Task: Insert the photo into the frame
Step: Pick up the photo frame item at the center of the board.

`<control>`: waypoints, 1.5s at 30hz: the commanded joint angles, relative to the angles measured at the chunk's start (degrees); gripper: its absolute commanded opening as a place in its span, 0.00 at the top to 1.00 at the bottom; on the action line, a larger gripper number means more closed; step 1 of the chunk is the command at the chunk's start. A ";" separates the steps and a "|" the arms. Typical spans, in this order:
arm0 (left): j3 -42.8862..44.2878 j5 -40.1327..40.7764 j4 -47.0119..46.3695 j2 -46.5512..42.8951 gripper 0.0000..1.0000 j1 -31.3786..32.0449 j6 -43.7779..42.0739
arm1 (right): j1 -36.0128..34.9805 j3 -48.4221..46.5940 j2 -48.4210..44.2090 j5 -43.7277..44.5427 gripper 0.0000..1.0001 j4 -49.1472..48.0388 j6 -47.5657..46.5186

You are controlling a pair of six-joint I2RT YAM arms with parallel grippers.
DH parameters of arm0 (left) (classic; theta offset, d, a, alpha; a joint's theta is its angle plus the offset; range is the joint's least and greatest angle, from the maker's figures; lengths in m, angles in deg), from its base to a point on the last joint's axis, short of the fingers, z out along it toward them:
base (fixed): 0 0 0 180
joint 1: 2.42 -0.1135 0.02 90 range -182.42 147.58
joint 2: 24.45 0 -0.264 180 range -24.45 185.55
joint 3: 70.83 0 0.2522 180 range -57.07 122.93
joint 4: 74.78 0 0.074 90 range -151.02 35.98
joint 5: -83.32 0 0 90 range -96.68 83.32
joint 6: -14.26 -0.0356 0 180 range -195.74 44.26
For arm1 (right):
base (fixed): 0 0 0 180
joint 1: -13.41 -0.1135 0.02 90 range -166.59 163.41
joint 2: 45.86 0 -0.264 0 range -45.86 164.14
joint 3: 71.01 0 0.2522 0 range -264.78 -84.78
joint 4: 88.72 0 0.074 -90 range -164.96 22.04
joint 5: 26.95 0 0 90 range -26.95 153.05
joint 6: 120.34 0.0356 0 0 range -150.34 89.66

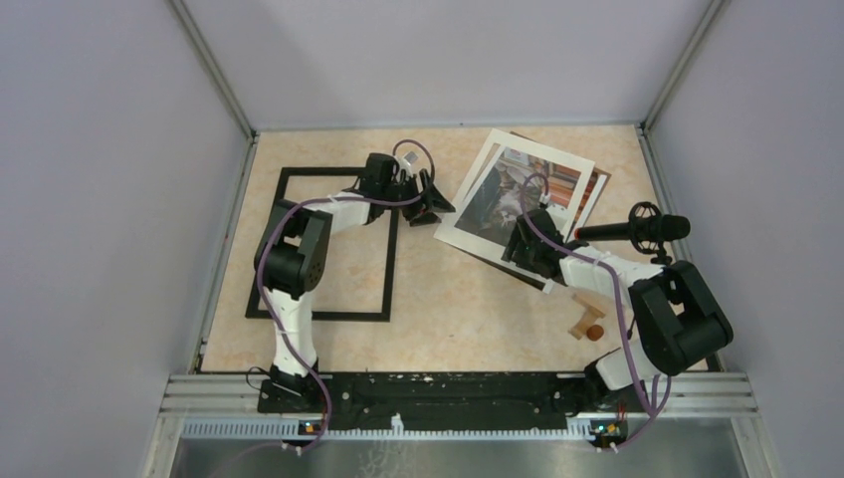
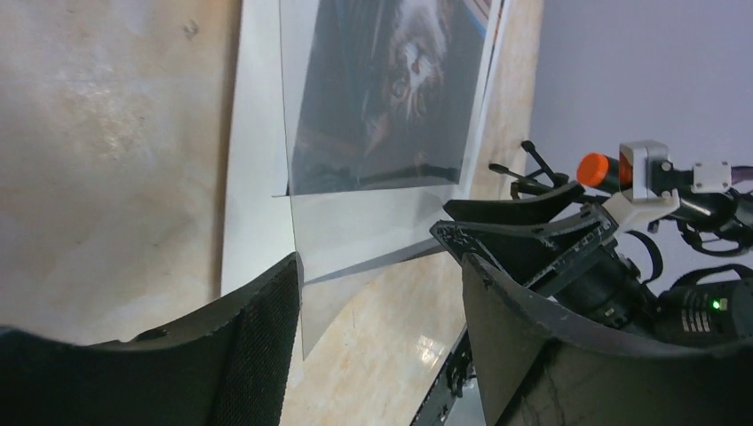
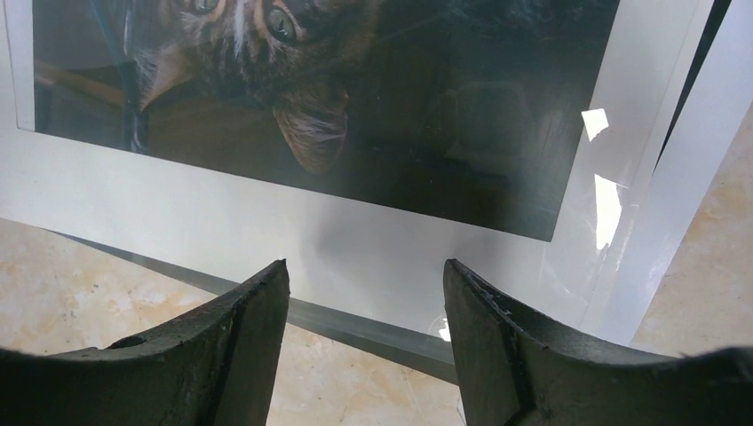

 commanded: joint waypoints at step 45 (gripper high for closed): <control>-16.89 24.86 34.81 -35.38 1.00 -17.45 -19.35 | 0.49 -5.99 -1.72 -24.10 0.04 -1.38 -11.61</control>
